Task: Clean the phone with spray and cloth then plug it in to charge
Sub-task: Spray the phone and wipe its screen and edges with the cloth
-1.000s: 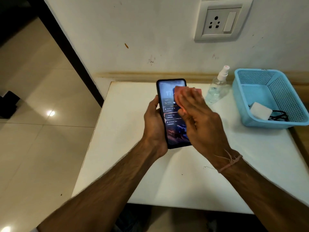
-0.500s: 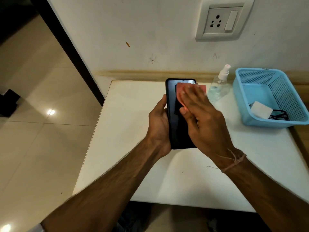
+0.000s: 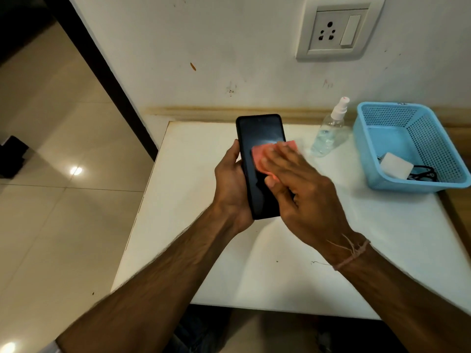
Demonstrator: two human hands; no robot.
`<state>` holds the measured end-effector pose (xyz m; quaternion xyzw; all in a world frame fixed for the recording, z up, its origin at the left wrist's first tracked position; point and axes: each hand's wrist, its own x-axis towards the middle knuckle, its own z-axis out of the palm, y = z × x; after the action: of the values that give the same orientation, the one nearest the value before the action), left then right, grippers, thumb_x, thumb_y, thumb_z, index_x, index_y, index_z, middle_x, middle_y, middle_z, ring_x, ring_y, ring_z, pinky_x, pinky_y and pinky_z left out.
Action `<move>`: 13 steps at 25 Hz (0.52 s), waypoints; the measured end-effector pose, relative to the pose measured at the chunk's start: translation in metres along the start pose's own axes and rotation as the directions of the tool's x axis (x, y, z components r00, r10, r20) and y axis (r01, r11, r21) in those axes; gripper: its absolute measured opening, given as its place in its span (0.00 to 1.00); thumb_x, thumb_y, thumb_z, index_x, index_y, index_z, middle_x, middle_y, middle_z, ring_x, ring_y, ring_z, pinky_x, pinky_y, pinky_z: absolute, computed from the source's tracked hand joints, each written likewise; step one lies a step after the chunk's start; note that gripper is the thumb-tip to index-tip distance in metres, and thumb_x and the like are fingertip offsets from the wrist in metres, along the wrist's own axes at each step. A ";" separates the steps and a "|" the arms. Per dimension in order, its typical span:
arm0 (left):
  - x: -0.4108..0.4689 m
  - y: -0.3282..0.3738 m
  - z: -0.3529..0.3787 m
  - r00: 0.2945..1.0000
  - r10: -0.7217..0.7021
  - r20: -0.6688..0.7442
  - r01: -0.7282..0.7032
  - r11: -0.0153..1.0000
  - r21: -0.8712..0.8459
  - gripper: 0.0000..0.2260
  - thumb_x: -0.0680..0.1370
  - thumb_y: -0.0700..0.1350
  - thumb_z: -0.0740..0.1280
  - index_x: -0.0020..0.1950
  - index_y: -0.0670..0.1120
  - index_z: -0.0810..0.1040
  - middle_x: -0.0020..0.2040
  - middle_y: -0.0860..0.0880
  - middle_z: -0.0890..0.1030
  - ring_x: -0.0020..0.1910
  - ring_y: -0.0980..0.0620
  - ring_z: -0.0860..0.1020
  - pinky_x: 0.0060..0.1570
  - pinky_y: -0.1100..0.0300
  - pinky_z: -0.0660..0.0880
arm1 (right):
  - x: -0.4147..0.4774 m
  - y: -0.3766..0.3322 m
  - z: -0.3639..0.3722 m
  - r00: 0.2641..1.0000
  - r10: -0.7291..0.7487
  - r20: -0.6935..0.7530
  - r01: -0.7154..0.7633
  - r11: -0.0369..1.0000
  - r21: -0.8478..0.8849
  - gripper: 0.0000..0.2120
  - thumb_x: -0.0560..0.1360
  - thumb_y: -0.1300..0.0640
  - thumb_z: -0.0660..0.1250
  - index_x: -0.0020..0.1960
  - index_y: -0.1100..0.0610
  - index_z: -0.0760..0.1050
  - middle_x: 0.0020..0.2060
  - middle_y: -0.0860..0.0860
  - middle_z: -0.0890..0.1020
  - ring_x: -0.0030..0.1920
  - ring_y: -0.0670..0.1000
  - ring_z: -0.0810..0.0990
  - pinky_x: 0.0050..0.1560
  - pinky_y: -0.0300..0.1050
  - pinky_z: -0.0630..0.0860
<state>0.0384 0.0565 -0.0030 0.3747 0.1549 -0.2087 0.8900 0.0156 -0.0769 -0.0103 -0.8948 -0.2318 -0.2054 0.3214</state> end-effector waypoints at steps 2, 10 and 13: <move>-0.002 -0.006 0.005 0.999 0.000 -0.049 0.004 0.998 0.066 0.30 0.81 0.65 0.54 0.69 0.44 0.79 0.59 0.42 0.83 0.55 0.42 0.82 0.59 0.49 0.77 | 0.009 0.008 -0.001 0.996 0.083 -0.039 -0.084 0.996 -0.040 0.21 0.81 0.55 0.60 0.72 0.59 0.68 0.73 0.53 0.68 0.76 0.52 0.60 0.75 0.43 0.60; -0.005 -0.009 0.007 1.000 -0.024 0.000 0.024 1.000 0.002 0.30 0.80 0.63 0.56 0.69 0.43 0.78 0.68 0.39 0.79 0.67 0.41 0.78 0.64 0.50 0.75 | 0.010 -0.008 0.005 0.997 -0.062 0.053 0.060 0.997 0.046 0.20 0.80 0.58 0.61 0.72 0.59 0.69 0.73 0.52 0.68 0.76 0.50 0.59 0.75 0.51 0.60; -0.003 -0.005 0.004 1.000 -0.023 0.001 0.023 1.000 -0.014 0.33 0.80 0.64 0.54 0.70 0.41 0.77 0.64 0.39 0.80 0.62 0.41 0.80 0.62 0.51 0.76 | -0.001 0.000 -0.002 0.994 -0.105 -0.022 0.105 0.994 -0.006 0.17 0.79 0.57 0.64 0.67 0.59 0.75 0.67 0.53 0.75 0.72 0.50 0.68 0.72 0.51 0.66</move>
<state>0.0341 0.0514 -0.0020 0.3665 0.1604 -0.2181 0.8902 0.0139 -0.0786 -0.0095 -0.8799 -0.2744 -0.2326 0.3104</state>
